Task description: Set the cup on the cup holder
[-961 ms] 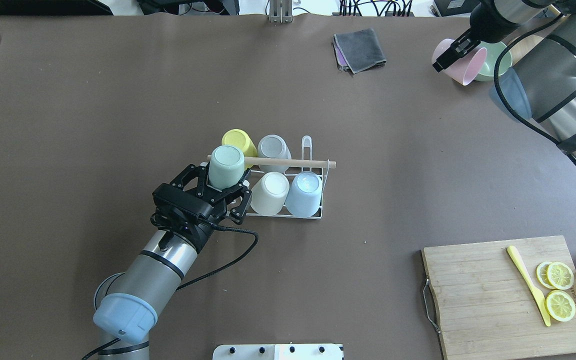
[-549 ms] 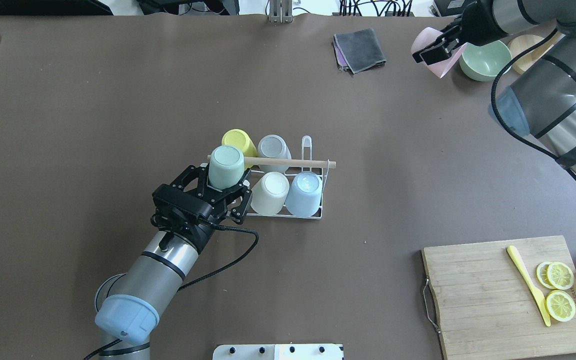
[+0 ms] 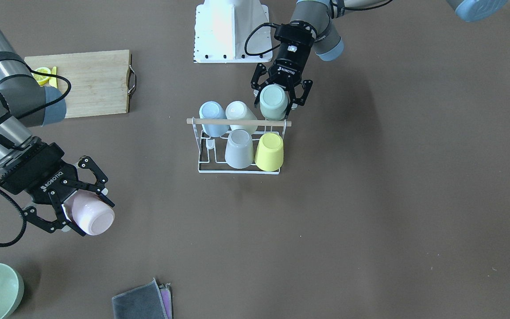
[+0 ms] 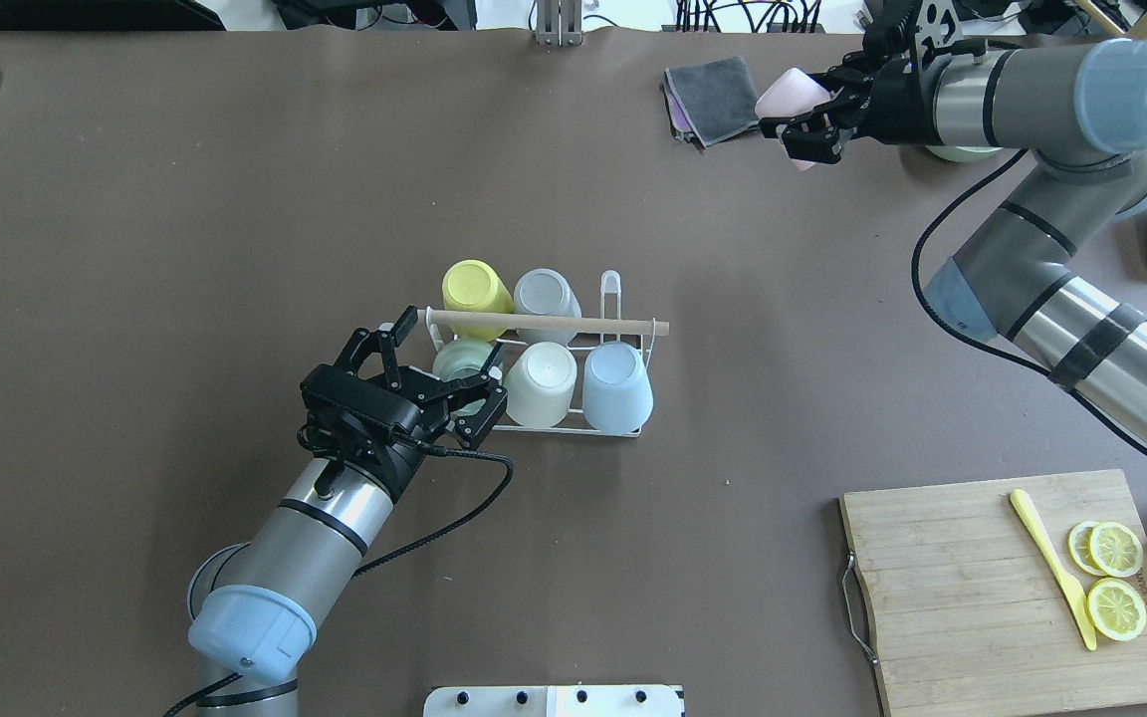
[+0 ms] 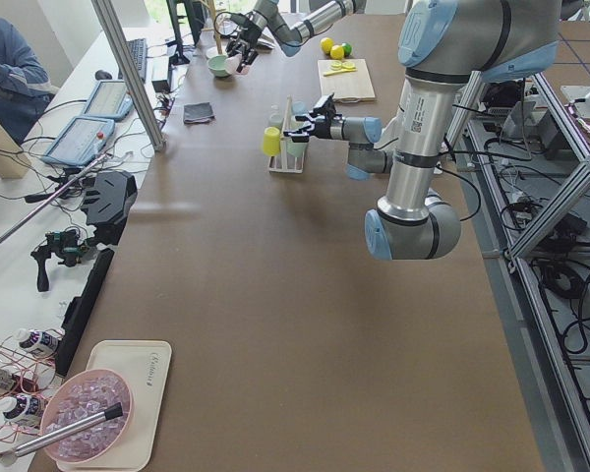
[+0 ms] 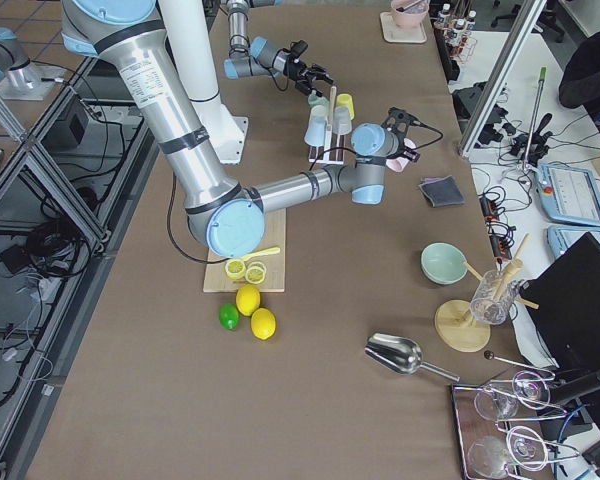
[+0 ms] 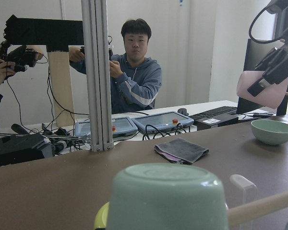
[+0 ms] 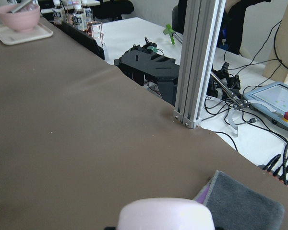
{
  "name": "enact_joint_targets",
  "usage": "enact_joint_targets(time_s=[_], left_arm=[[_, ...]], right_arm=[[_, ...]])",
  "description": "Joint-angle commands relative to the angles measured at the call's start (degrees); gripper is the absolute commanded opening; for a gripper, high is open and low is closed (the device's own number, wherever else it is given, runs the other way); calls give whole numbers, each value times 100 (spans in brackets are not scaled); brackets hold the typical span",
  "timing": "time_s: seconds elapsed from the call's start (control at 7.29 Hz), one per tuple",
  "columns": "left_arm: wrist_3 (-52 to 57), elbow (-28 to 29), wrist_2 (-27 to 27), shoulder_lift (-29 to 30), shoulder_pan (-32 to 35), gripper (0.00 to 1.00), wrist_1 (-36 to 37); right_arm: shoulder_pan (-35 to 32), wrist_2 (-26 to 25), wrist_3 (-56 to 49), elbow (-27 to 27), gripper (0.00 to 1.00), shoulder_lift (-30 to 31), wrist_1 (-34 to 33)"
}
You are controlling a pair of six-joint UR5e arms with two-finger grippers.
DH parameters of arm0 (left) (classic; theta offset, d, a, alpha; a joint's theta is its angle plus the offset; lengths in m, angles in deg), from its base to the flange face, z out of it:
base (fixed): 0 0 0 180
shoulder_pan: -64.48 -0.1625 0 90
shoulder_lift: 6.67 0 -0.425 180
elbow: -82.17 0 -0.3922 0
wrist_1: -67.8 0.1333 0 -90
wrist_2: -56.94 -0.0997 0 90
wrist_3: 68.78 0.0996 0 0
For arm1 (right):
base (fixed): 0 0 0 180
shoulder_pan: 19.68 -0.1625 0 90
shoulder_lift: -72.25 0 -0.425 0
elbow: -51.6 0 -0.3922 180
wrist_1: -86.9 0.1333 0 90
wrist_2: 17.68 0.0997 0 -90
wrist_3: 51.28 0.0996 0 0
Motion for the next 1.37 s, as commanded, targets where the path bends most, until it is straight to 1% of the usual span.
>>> enact_joint_targets(time_s=[0.0,0.14,0.27,0.41,0.55,0.69,0.82,0.96,1.24], left_arm=[[1,-1,-27,-1,7,98,-4],[1,-18,-27,-1,16,98,-13],[10,-218,-10,-27,77,98,5],[184,-864,95,-184,173,98,170],[473,-1576,557,-638,296,98,311],[450,-1887,1170,-1034,610,98,312],[415,-1864,1646,-1160,961,98,356],[145,-1847,2260,-1170,1487,98,1070],[-95,-1873,3946,-1143,2681,98,2118]], right_arm=[[172,-122,996,440,0,-83,1464],[268,-191,1278,450,0,-136,1739],[512,-427,1821,528,0,-293,2107],[767,-699,2131,1007,0,-599,2685],[918,-1024,2316,1264,0,-794,3073],[928,-1166,2370,1276,0,-882,3295],[1015,-1368,2371,1311,0,-927,3680],[1138,-1553,2371,1381,0,-945,4110],[1235,-1616,2310,1408,0,-945,4386]])
